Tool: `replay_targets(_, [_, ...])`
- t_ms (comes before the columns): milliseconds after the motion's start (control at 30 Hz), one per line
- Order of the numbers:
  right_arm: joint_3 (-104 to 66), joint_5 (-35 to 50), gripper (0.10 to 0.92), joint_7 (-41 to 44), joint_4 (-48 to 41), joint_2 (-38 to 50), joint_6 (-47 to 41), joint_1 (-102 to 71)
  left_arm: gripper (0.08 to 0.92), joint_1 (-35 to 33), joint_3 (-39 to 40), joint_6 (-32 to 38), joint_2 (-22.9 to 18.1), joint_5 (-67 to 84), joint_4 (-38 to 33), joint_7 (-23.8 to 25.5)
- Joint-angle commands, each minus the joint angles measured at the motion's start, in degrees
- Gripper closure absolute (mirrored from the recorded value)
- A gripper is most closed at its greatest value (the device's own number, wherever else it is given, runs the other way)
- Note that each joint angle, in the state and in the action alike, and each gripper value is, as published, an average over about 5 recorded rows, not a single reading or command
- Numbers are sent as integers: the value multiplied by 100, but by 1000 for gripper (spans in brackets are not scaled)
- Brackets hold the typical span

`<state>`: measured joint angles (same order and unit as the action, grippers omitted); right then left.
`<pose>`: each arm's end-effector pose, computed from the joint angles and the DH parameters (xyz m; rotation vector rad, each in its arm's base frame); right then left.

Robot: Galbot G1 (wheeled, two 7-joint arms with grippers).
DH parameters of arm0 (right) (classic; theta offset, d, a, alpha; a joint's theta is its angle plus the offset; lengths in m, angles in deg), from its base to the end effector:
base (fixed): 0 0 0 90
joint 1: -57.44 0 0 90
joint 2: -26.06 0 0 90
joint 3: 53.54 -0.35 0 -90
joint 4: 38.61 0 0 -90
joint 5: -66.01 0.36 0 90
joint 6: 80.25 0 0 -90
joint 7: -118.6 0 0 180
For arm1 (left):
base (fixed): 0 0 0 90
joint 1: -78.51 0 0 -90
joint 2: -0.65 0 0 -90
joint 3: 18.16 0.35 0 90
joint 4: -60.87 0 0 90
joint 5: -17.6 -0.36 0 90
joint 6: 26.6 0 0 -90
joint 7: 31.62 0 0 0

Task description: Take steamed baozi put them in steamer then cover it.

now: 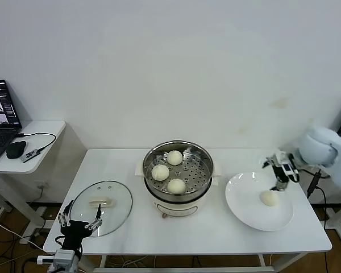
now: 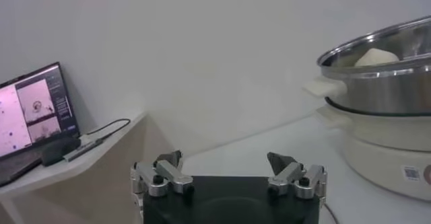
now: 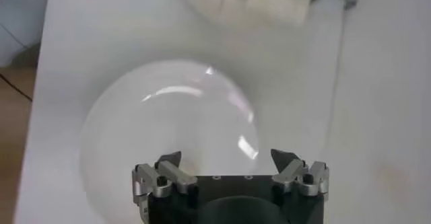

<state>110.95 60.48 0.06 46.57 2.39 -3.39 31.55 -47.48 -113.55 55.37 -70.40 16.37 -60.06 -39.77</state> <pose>0.4640 -0.2095 -0.1186 1.1252 -1.4435 1.4840 0.1626 0.0810 -0.2993 0.0877 -2.9071 -0.5452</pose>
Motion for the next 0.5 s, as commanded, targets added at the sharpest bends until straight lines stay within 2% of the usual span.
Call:
replay_targets(33, [-2241, -856, 203, 12, -754, 251, 224, -2614, 177, -19, -2, -4, -1, -16, -5, 4])
replay_targets(500, [-2095, -1130, 203, -109, -2206, -1095, 537, -2150, 177, -90, -91, -9, -46, -45, 20, 10])
